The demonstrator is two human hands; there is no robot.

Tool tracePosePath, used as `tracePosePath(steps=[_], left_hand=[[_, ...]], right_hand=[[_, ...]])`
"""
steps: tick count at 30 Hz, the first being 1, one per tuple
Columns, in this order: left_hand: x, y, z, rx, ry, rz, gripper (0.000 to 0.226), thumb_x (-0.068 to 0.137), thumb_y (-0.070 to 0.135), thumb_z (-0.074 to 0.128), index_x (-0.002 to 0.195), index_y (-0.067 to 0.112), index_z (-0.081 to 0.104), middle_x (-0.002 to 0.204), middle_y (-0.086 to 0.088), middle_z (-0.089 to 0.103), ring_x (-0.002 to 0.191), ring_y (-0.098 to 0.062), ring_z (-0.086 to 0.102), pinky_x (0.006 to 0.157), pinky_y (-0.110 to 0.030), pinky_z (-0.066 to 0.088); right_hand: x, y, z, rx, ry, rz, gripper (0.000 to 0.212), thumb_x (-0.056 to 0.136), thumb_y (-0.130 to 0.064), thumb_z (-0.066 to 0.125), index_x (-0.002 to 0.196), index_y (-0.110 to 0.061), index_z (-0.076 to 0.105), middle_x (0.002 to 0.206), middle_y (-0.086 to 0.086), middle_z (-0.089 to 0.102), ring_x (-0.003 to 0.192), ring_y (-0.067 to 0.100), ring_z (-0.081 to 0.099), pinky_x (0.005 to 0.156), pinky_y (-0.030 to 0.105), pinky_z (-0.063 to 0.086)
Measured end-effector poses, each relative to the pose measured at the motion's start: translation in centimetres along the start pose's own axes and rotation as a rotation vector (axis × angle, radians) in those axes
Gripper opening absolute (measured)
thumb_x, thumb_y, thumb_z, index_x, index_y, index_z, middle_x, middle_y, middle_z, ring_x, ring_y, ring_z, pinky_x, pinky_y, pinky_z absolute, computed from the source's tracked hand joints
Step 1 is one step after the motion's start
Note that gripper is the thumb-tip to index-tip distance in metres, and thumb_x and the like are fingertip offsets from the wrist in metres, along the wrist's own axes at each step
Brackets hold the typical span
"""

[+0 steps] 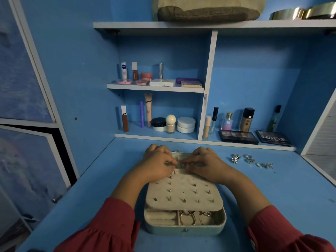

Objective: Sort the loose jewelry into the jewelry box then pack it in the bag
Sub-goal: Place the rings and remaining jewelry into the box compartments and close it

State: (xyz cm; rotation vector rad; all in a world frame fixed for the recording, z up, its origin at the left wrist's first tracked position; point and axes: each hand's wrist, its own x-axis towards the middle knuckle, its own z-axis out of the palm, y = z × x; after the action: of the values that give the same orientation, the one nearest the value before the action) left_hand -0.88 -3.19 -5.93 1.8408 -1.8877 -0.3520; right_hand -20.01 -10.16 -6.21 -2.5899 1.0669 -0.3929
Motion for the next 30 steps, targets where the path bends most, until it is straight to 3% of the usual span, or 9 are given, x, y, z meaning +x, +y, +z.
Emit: tracePosePath(steps=[14, 18, 24, 27, 30], left_hand=[[-0.1, -0.2, -0.6, -0.054, -0.043, -0.013, 0.021, 0.087, 0.018, 0.062, 0.095, 0.033, 0.073, 0.112, 0.012, 0.049, 0.118, -0.011, 0.032, 0.108, -0.028, 0.025], [-0.3, -1.2, -2.3, -0.148, 0.049, -0.074, 0.033, 0.085, 0.008, 0.059, 0.088, 0.040, 0.067, 0.107, 0.011, 0.050, 0.114, -0.011, 0.034, 0.102, -0.025, 0.027], [-0.5, -1.6, -1.7, -0.051, -0.083, -0.039, 0.016, 0.083, 0.026, 0.070, 0.098, 0.031, 0.074, 0.106, 0.011, 0.053, 0.114, -0.013, 0.037, 0.104, -0.033, 0.034], [-0.3, -1.7, -1.4, -0.055, -0.081, -0.035, 0.011, 0.081, 0.028, 0.072, 0.092, 0.029, 0.075, 0.105, 0.011, 0.053, 0.113, -0.012, 0.037, 0.105, -0.036, 0.035], [-0.1, -1.5, -0.9, -0.070, -0.079, -0.028, 0.003, 0.082, 0.031, 0.071, 0.080, 0.029, 0.072, 0.106, 0.010, 0.051, 0.114, -0.011, 0.035, 0.105, -0.036, 0.035]], right_hand=[[0.2, 0.0, 0.2, 0.067, -0.025, 0.012, 0.019, 0.094, -0.039, 0.052, 0.102, -0.041, 0.069, 0.107, -0.012, 0.041, 0.108, 0.010, 0.033, 0.101, 0.032, 0.030], [0.5, 0.1, 0.4, 0.182, 0.108, 0.026, 0.019, 0.094, -0.030, 0.055, 0.101, -0.034, 0.072, 0.100, -0.012, 0.047, 0.110, 0.015, 0.039, 0.101, 0.035, 0.035], [0.3, -0.3, 0.5, 0.106, 0.048, -0.001, 0.008, 0.084, -0.039, 0.068, 0.090, -0.043, 0.071, 0.100, -0.015, 0.046, 0.106, 0.010, 0.036, 0.097, 0.030, 0.035], [0.4, -0.7, 0.4, 0.123, 0.049, 0.006, 0.023, 0.080, -0.039, 0.072, 0.073, -0.055, 0.058, 0.101, -0.014, 0.047, 0.106, 0.010, 0.037, 0.097, 0.029, 0.035], [0.5, -0.8, 0.5, 0.099, 0.053, 0.012, 0.012, 0.083, -0.037, 0.070, 0.080, -0.047, 0.065, 0.102, -0.013, 0.047, 0.107, 0.011, 0.036, 0.100, 0.032, 0.035]])
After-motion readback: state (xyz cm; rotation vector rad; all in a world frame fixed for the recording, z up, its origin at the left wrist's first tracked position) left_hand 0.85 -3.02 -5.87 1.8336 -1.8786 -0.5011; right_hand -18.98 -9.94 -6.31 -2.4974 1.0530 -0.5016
